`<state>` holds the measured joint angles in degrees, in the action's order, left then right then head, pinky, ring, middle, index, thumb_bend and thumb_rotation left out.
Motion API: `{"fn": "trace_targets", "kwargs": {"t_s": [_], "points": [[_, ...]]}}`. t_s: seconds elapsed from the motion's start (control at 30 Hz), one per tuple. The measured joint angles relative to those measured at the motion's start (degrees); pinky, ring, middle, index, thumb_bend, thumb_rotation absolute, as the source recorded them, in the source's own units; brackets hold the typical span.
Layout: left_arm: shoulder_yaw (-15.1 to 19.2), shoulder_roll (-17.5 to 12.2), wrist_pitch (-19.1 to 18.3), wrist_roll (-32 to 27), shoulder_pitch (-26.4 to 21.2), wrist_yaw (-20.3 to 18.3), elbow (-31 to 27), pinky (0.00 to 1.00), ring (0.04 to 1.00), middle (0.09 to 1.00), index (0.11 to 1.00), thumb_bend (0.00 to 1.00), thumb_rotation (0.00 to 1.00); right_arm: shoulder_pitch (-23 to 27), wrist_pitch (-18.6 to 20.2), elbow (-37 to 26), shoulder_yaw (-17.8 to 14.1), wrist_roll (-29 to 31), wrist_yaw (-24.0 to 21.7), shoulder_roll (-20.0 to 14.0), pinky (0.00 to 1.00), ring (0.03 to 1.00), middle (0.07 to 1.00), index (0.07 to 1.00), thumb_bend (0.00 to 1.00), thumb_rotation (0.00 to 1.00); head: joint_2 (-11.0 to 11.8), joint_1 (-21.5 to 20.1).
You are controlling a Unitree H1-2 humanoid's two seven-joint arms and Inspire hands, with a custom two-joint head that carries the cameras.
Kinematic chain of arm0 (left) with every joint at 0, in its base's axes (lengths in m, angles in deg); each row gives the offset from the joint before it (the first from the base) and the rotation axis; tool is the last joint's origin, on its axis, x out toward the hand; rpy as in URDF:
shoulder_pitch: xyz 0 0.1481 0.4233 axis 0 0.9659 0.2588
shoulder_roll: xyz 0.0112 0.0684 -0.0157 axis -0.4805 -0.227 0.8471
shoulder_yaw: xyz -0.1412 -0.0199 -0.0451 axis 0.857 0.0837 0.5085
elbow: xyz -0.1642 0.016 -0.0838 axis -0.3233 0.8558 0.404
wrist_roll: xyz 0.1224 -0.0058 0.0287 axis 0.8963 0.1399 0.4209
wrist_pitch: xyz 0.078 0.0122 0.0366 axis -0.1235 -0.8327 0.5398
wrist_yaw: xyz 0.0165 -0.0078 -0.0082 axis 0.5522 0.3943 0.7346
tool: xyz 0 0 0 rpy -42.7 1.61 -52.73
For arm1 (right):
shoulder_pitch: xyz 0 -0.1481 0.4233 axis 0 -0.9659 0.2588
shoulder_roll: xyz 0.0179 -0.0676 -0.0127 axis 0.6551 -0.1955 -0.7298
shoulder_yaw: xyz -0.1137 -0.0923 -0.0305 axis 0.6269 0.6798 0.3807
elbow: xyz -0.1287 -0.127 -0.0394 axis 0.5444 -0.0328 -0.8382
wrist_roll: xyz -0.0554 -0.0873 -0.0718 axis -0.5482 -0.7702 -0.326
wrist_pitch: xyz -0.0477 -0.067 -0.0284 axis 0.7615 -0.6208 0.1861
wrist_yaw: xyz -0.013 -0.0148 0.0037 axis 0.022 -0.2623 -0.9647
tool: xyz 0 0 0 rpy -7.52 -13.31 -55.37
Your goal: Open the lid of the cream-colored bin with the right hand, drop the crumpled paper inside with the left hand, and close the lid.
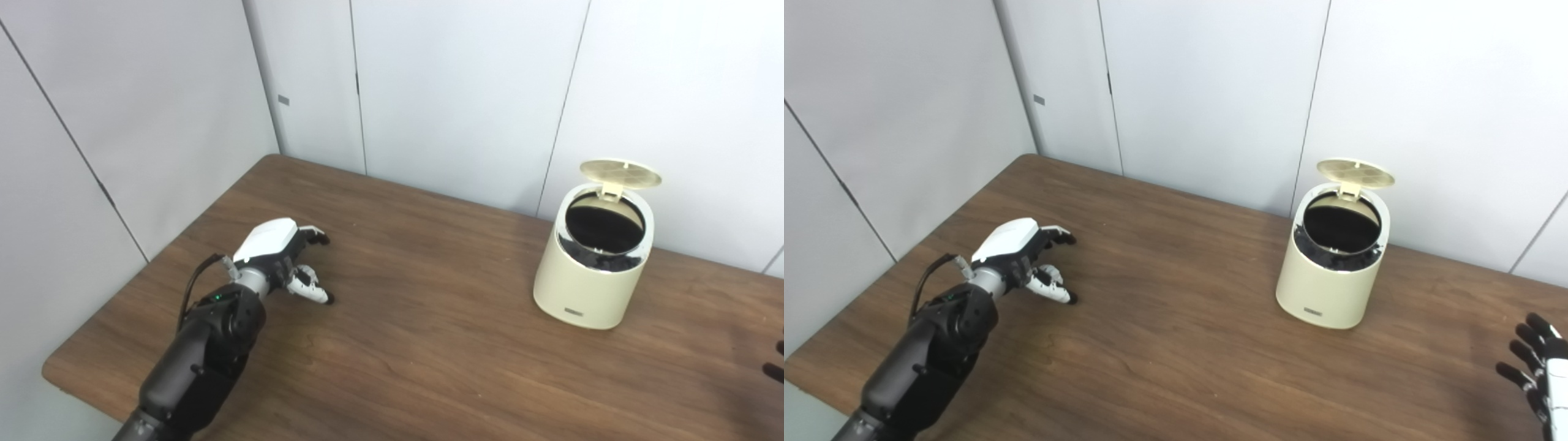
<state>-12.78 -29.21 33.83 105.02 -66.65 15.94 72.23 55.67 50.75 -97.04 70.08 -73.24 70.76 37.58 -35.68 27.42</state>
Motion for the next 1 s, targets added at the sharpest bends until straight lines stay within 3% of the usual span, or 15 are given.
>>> {"fn": "trace_targets", "kwargs": {"t_s": [0.4, 0.7, 1.0], "points": [[-1.1, -1.8, -1.0, 1.0, 0.2, -0.7, 0.0, 0.65, 0.759, 0.759, 0.711, 0.83, 0.08, 0.0, 0.1, -0.6, 0.0, -0.1, 0.0, 0.2, 0.83, 0.918, 0.924, 0.940, 0.55, 1.00, -0.5, 0.4], [1.5, -1.8, -1.2, 4.7, 0.1, -9.4, -0.7, 0.68, 0.794, 0.789, 0.736, 0.81, 0.08, 0.0, 0.1, -0.6, -0.1, 0.1, 0.0, 0.2, 0.85, 0.933, 0.937, 0.951, 0.56, 1.00, -1.0, 0.6], [2.5, -1.5, -1.2, 7.1, -1.0, -13.2, -0.9, 0.67, 0.780, 0.787, 0.732, 0.82, 0.05, 0.0, 0.1, -0.6, 0.0, 0.1, 0.0, 0.1, 0.85, 0.933, 0.937, 0.955, 0.55, 1.00, -1.6, 0.8]]}}
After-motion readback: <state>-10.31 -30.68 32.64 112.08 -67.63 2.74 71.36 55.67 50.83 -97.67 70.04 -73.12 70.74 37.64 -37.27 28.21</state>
